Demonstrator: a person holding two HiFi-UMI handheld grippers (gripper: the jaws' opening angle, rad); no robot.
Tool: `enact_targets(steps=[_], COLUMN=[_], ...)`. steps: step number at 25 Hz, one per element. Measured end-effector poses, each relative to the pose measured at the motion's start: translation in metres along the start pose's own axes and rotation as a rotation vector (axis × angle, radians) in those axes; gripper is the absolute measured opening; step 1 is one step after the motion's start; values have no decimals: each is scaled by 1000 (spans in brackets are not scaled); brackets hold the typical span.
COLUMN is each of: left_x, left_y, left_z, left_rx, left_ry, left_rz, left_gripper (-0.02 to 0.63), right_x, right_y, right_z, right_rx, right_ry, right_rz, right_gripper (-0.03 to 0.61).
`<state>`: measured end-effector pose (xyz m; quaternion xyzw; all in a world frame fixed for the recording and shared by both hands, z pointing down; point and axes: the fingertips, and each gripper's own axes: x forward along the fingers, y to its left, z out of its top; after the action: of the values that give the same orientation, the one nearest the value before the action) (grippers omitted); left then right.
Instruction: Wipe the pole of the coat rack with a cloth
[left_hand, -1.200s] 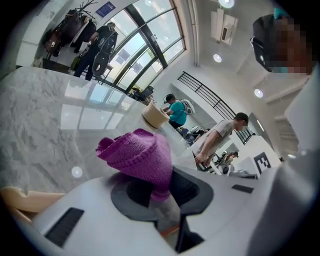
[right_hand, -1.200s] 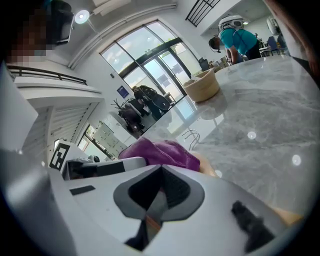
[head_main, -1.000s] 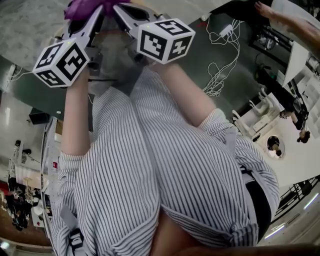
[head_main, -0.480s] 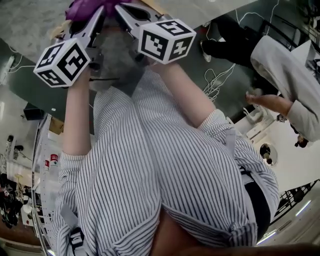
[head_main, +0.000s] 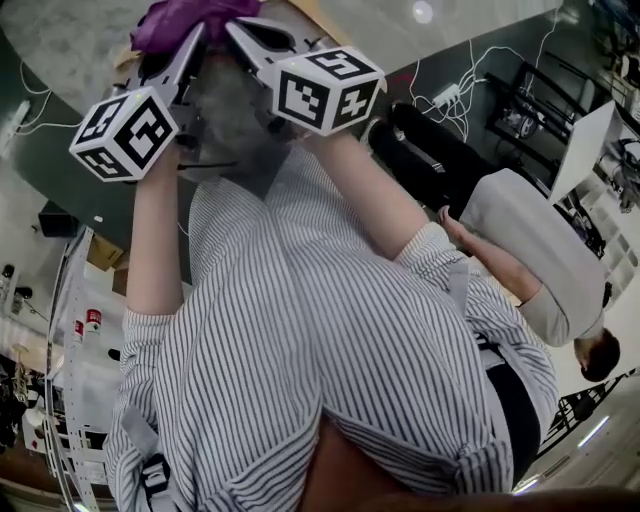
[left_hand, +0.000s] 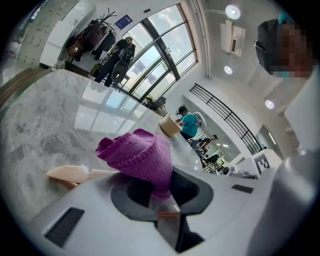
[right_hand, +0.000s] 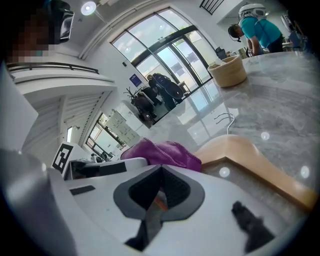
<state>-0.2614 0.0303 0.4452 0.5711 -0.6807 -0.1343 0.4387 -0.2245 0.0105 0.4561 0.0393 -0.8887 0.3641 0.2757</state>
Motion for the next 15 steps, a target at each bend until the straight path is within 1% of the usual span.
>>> enact_targets(steps=[15], left_x=[-39], left_y=[28], left_z=[3], left_rx=[-64], left_ry=[-92], left_rz=[86], left_gripper=[80], right_x=[21], right_y=[33], right_z=[-17], right_rx=[-53], right_ry=[72], right_rz=[79], right_gripper=[14])
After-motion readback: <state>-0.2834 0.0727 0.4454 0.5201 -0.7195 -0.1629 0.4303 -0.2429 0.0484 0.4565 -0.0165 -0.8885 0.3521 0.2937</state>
